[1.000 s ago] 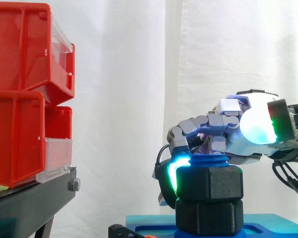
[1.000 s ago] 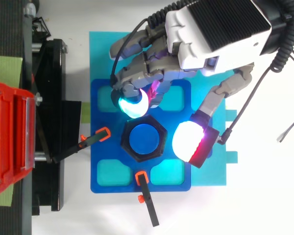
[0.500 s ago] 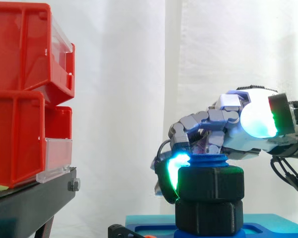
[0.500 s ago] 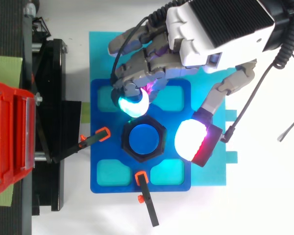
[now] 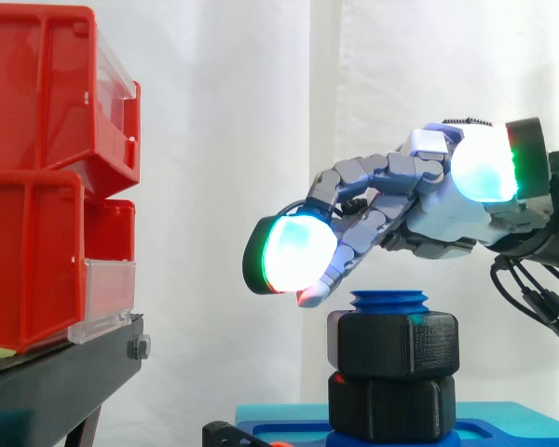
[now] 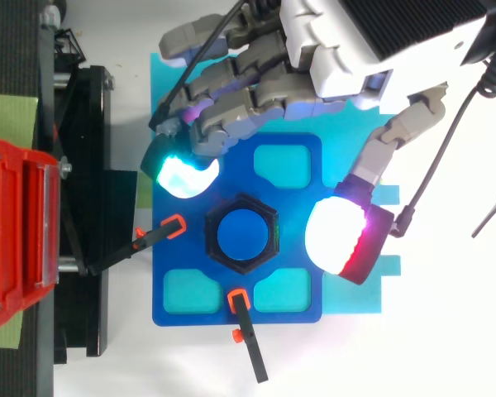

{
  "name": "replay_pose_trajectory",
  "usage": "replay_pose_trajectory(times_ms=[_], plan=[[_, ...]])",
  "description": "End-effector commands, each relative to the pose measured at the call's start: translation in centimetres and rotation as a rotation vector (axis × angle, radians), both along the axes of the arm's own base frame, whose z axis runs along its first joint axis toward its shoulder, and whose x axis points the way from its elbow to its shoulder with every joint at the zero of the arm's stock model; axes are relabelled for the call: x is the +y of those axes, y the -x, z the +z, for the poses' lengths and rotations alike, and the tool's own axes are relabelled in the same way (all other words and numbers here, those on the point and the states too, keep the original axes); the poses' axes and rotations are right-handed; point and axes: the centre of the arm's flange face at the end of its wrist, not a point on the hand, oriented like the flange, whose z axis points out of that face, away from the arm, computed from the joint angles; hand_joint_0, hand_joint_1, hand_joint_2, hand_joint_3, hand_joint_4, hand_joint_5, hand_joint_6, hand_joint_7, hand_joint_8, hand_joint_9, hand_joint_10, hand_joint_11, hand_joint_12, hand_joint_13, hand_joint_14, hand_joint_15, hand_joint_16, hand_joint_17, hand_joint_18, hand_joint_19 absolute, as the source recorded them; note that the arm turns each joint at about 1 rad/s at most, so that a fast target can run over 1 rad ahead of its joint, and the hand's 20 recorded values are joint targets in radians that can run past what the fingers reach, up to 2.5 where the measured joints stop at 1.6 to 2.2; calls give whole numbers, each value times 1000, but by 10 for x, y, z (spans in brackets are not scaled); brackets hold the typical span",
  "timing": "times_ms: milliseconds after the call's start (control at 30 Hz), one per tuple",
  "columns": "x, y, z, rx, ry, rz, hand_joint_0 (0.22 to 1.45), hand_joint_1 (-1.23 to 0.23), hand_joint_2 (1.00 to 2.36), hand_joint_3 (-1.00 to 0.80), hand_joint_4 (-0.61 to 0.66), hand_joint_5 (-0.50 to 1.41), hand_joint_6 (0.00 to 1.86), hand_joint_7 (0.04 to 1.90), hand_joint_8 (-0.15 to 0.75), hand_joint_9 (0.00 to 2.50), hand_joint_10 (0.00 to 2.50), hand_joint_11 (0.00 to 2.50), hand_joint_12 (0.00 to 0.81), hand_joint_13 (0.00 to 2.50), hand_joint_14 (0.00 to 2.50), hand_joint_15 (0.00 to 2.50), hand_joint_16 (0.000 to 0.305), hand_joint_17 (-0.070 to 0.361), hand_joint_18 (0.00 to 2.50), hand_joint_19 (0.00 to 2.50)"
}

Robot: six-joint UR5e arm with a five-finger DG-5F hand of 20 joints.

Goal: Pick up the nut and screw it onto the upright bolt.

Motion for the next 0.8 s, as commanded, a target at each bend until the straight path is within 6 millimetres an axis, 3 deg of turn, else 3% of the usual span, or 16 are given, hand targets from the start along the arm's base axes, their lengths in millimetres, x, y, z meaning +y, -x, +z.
replay_pose_trajectory(times_ms=[0,133,267,367,767], plan=[[3,-3,2,-30,0,7,419,-269,1000,-500,198,-169,501,651,263,727,0,0,283,443,0,0,28,63,77,0],[7,-5,3,-32,-6,12,419,-269,1000,-500,196,-171,502,651,263,712,0,0,287,437,0,0,28,63,72,0],[16,-12,-20,-17,-19,19,419,-268,1000,-500,198,-172,501,654,265,705,0,0,287,436,0,0,28,63,71,0],[23,-16,-25,-19,-37,28,419,-267,1000,-500,198,-172,501,659,264,700,0,0,288,438,0,0,28,64,71,0],[40,-17,-28,20,-49,46,419,-260,1000,-500,212,-166,502,693,273,706,0,0,291,452,0,0,28,64,80,0]])
